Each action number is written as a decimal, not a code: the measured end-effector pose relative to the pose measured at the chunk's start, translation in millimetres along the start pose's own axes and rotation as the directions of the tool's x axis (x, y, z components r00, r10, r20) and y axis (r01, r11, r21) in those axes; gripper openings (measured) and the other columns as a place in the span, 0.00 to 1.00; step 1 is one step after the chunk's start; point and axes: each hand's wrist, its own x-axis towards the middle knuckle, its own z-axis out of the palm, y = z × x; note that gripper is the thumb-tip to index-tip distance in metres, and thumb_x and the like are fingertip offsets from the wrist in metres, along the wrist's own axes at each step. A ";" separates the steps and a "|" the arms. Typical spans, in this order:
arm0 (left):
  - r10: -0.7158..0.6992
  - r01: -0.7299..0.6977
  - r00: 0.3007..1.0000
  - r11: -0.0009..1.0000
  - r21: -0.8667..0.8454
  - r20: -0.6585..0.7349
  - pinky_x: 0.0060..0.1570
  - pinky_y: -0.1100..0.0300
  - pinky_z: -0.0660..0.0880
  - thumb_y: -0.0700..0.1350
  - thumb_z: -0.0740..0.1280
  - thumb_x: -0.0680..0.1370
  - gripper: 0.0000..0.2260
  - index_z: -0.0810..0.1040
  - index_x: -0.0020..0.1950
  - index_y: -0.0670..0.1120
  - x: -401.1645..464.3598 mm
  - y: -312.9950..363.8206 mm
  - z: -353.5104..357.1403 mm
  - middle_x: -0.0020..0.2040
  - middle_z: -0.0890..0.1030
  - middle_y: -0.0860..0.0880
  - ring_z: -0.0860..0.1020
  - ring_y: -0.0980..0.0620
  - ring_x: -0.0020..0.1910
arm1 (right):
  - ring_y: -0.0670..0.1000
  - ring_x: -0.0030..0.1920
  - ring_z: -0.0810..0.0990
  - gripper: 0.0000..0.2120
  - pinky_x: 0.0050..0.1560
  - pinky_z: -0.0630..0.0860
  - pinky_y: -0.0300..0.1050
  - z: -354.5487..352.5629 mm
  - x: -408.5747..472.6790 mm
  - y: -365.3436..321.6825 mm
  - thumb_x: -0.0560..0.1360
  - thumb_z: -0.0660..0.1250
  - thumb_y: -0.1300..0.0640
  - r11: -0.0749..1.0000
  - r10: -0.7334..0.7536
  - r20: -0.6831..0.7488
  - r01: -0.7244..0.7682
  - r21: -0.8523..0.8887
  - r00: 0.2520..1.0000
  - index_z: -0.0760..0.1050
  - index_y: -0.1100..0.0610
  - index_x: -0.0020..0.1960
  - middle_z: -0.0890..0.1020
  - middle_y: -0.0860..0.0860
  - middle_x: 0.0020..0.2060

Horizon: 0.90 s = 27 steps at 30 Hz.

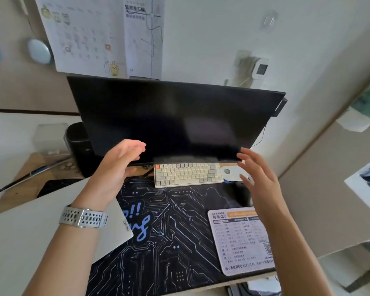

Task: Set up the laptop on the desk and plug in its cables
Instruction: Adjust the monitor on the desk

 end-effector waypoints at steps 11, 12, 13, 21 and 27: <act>-0.044 0.164 0.963 0.879 0.448 -0.265 0.75 0.47 0.54 0.59 0.67 0.74 0.29 0.63 0.74 0.59 -30.0 -42.5 3.5 0.79 0.54 0.57 0.49 0.56 0.78 | 0.49 0.69 0.69 0.29 0.66 0.72 0.54 -7.7 32.3 55.5 0.73 0.61 0.38 0.947 0.053 0.153 -0.001 -0.321 0.987 0.60 0.38 0.73 0.66 0.45 0.72; -0.060 0.193 0.953 0.874 0.446 -0.296 0.76 0.46 0.52 0.61 0.67 0.74 0.31 0.63 0.74 0.59 -37.2 -47.6 2.8 0.79 0.54 0.57 0.49 0.55 0.78 | 0.50 0.70 0.68 0.29 0.68 0.70 0.56 -4.3 35.3 59.9 0.72 0.62 0.37 0.952 0.062 0.189 -0.001 -0.307 0.980 0.60 0.37 0.72 0.66 0.45 0.73; -0.078 0.221 0.942 0.877 0.427 -0.327 0.76 0.46 0.52 0.61 0.67 0.74 0.30 0.64 0.74 0.59 -44.7 -50.6 2.7 0.78 0.55 0.56 0.49 0.54 0.78 | 0.49 0.71 0.66 0.28 0.69 0.68 0.54 -1.2 38.8 62.0 0.74 0.62 0.39 0.953 0.069 0.223 0.002 -0.303 0.972 0.60 0.38 0.72 0.65 0.45 0.73; -0.026 0.478 0.784 0.662 0.577 -0.620 0.73 0.43 0.57 0.66 0.66 0.71 0.33 0.68 0.73 0.54 -114.7 -56.3 -3.0 0.78 0.59 0.48 0.55 0.44 0.77 | 0.54 0.74 0.63 0.32 0.70 0.64 0.53 37.9 61.9 52.6 0.76 0.65 0.44 0.731 -0.084 0.550 0.427 -0.532 0.831 0.58 0.51 0.76 0.65 0.52 0.74; -0.062 0.726 0.580 0.493 0.480 -0.812 0.73 0.42 0.56 0.66 0.67 0.71 0.34 0.65 0.74 0.56 -195.2 -77.3 6.8 0.79 0.56 0.49 0.51 0.43 0.76 | 0.57 0.71 0.63 0.35 0.68 0.66 0.54 77.9 45.5 47.8 0.74 0.66 0.43 0.655 -0.152 0.727 0.619 -0.433 0.669 0.58 0.54 0.76 0.66 0.54 0.72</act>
